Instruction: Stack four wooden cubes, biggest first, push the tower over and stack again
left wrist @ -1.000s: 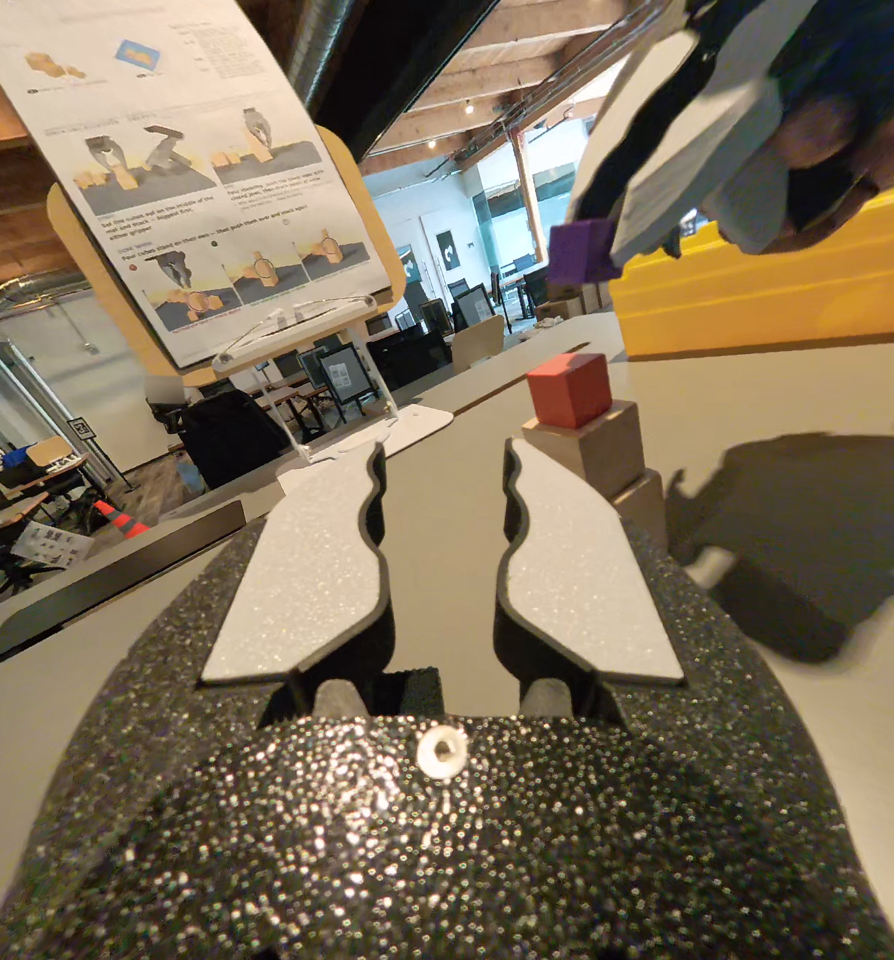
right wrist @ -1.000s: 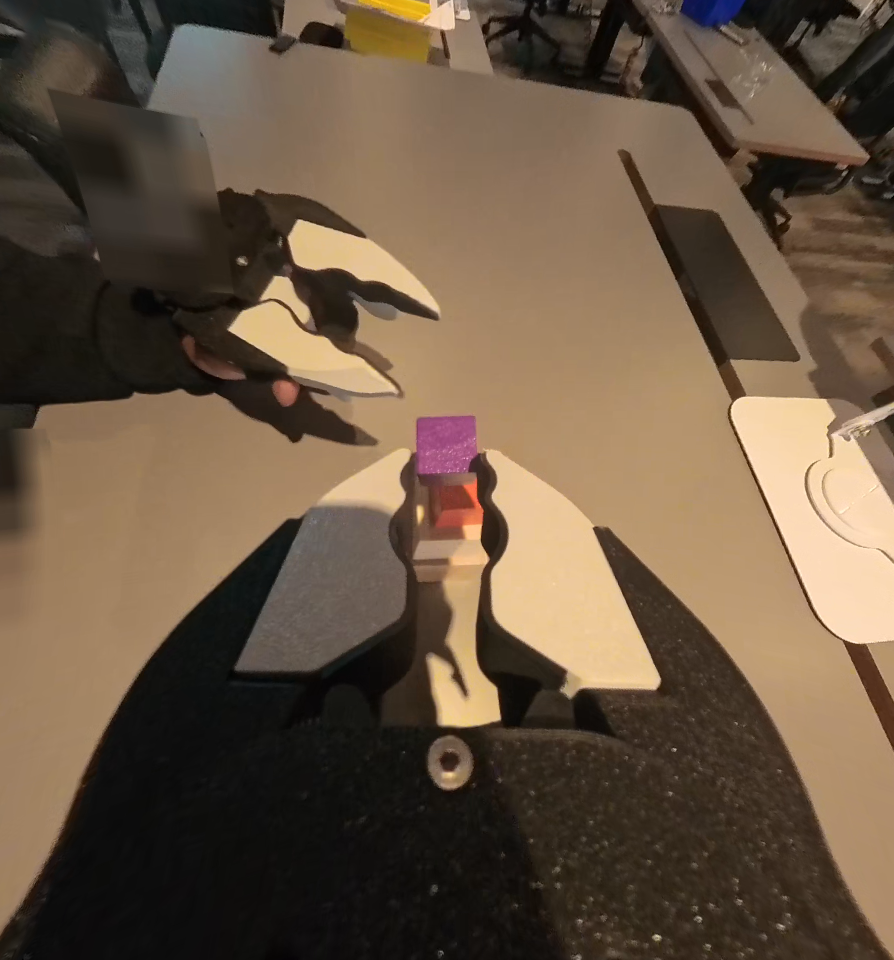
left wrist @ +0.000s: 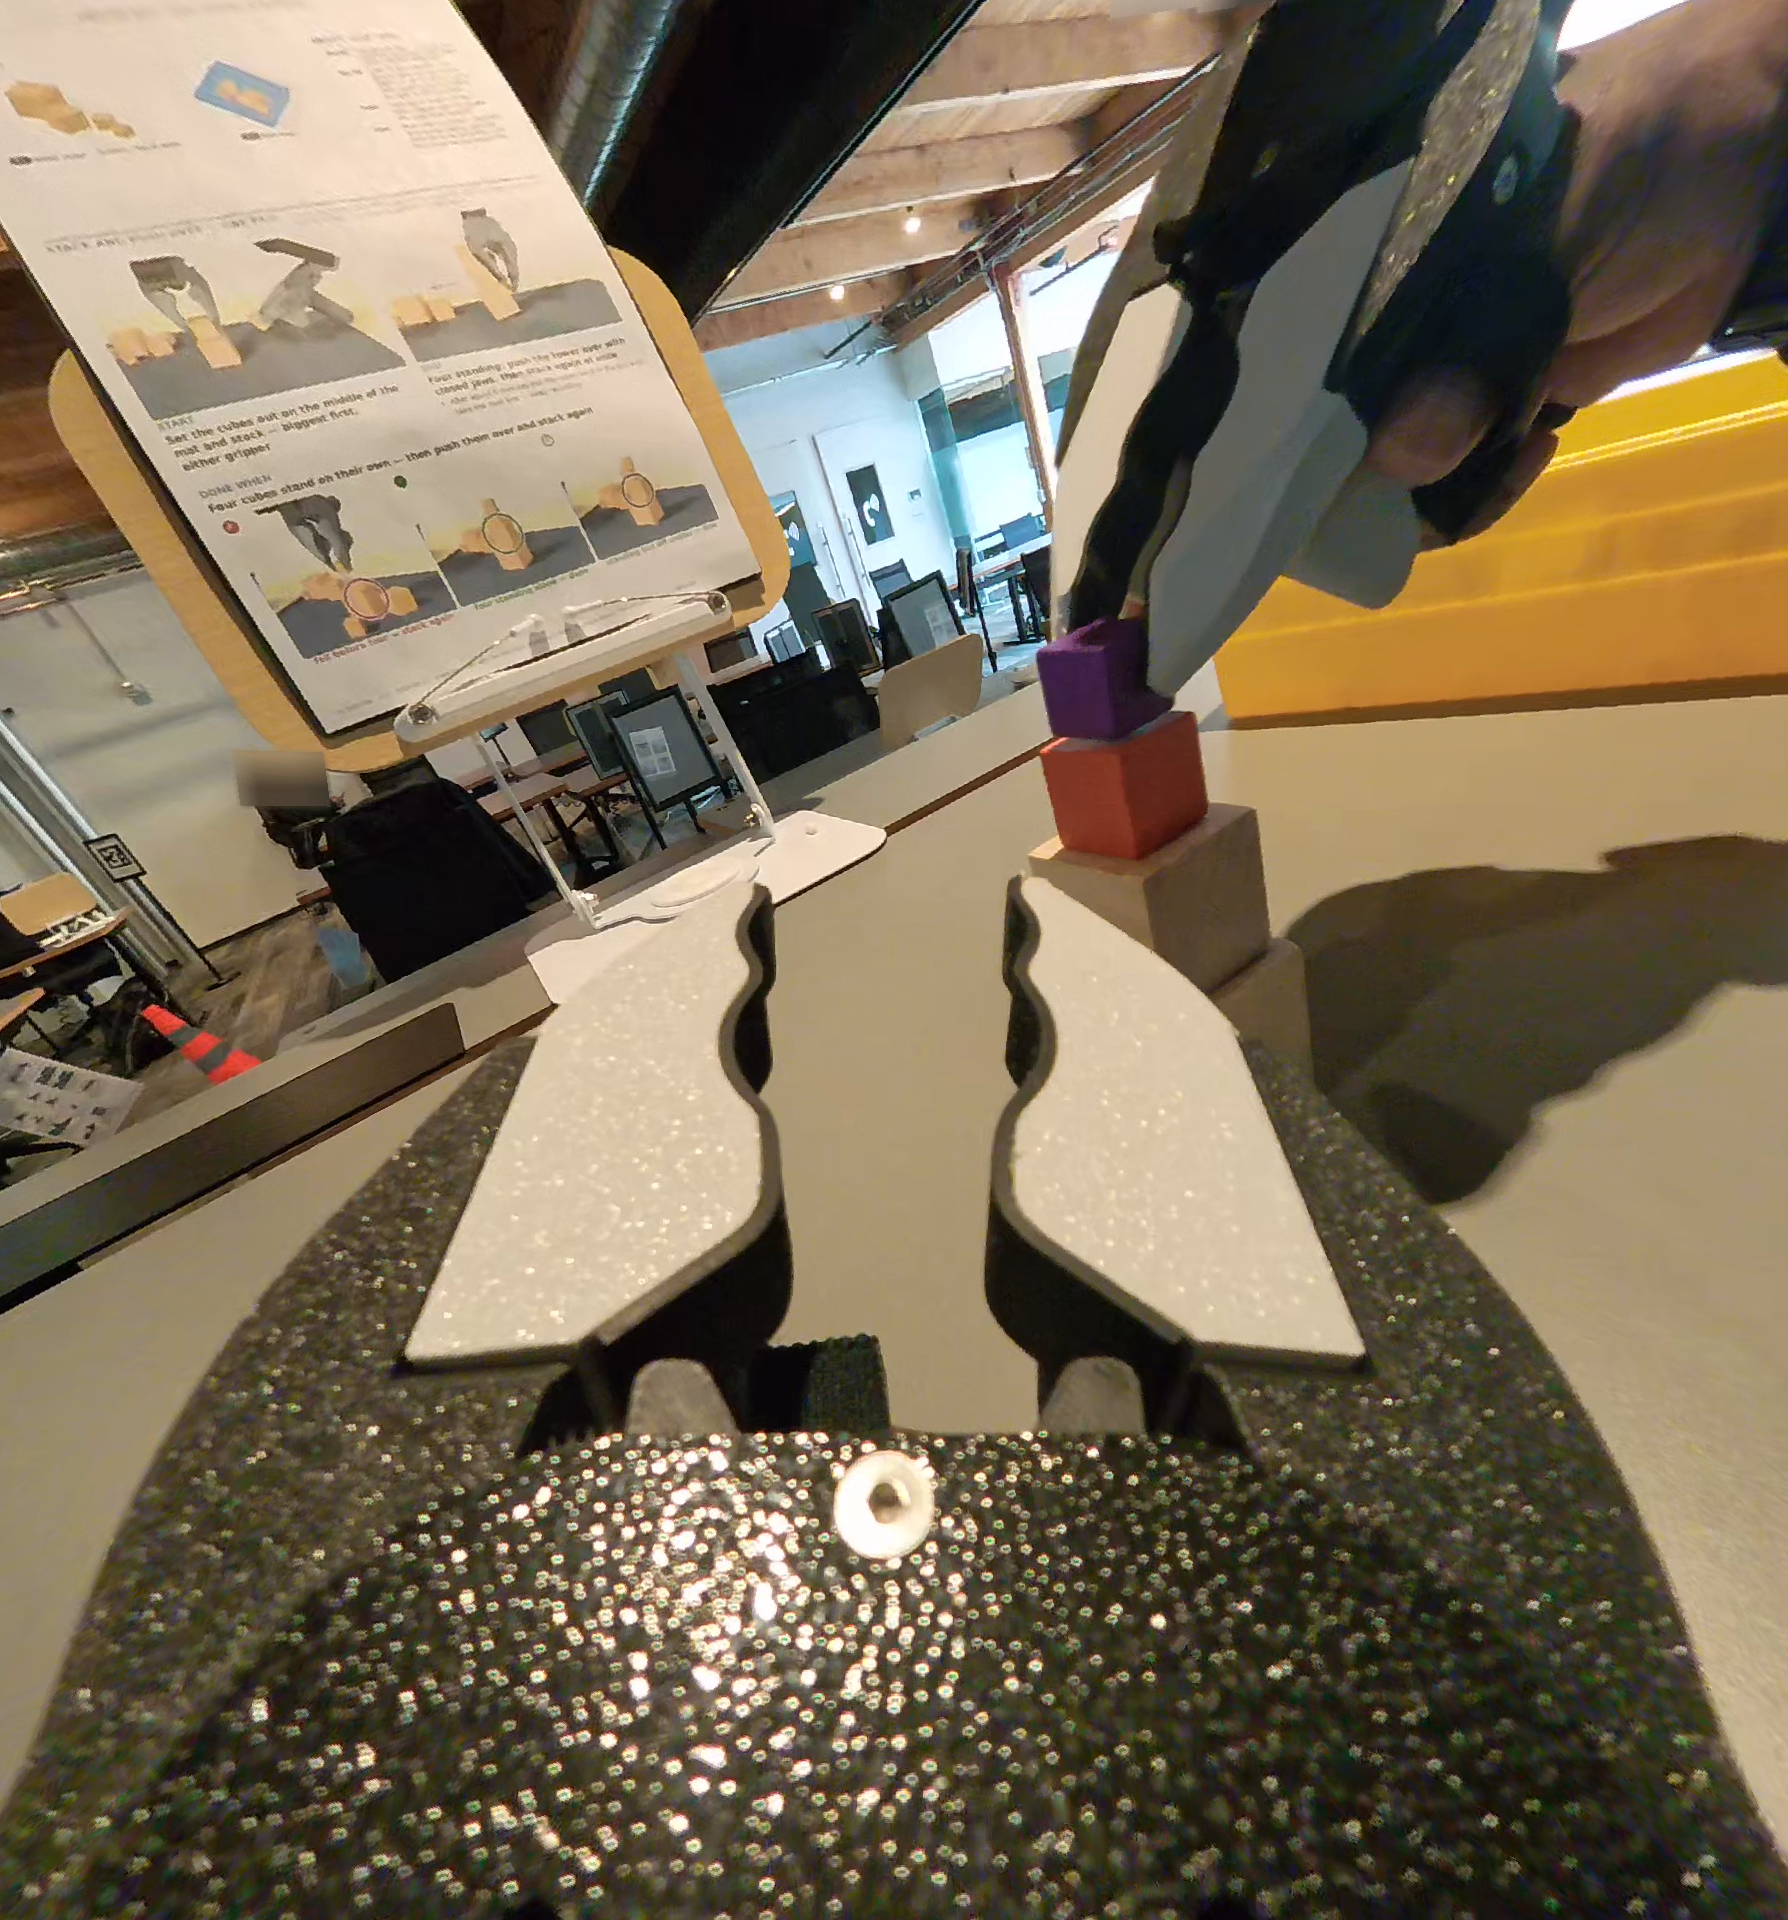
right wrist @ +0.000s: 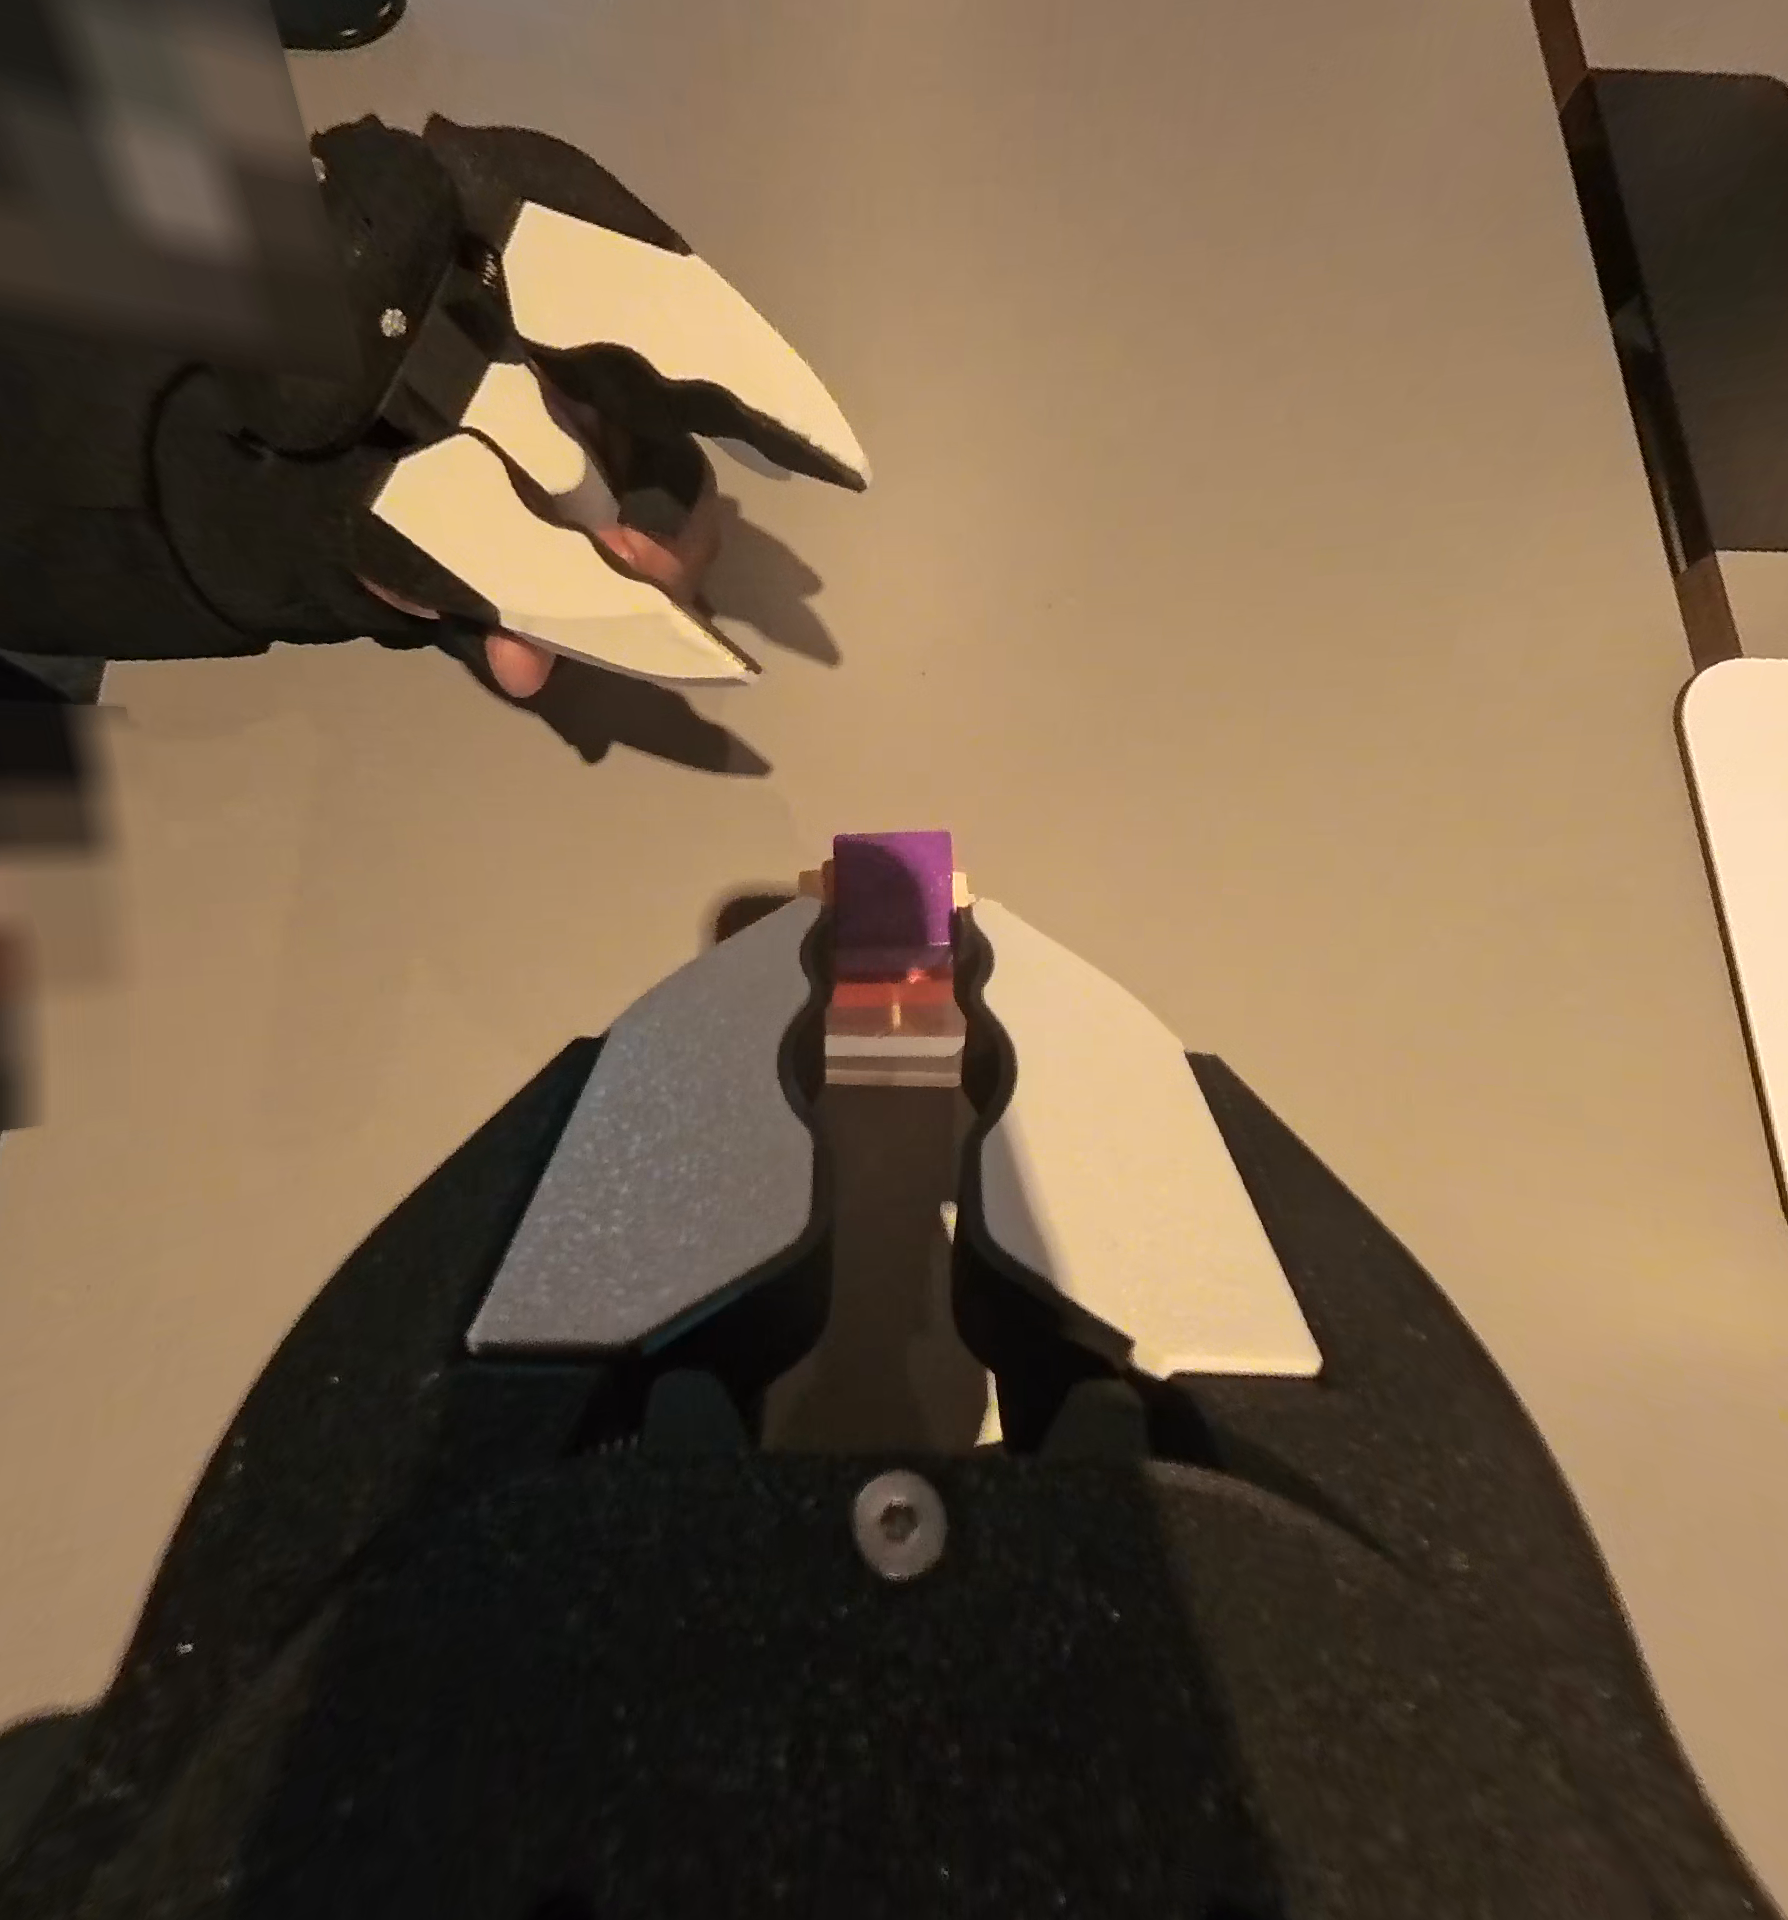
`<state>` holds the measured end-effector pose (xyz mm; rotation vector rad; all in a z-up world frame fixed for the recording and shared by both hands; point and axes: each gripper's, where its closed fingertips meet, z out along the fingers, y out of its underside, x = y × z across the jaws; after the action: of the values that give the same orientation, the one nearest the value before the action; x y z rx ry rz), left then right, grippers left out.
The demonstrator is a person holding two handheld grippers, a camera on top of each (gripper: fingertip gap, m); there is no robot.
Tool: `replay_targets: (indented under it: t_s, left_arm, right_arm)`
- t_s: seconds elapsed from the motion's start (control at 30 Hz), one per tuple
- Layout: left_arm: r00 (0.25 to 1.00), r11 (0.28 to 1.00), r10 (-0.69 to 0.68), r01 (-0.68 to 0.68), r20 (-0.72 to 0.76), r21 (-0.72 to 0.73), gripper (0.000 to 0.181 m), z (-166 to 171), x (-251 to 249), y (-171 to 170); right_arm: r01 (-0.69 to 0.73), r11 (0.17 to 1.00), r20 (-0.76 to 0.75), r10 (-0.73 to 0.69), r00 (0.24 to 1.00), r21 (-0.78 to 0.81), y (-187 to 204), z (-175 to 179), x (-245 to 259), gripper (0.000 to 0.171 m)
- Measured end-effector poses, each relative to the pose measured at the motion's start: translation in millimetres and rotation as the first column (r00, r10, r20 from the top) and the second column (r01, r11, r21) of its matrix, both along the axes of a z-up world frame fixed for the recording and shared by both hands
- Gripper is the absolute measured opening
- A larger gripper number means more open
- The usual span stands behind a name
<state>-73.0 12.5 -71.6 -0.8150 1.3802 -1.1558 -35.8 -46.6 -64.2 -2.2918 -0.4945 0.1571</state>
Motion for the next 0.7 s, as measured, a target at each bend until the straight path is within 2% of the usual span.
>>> replay_targets:
  t_s: [0.5,0.7]
  left_arm:
    - [1.000,1.000,-0.002,0.002,-0.001,0.001,0.041,-0.3,0.2,0.1]
    - [1.000,1.000,-0.005,0.005,0.000,-0.003,0.041,-0.1,-0.1,0.2]
  right_arm:
    - [0.000,1.000,0.002,0.000,1.000,-0.014,0.2,-2.4,0.2,0.022]
    - [0.005,1.000,-0.001,-0.005,1.000,0.005,-3.7,-5.6,-0.9,0.039]
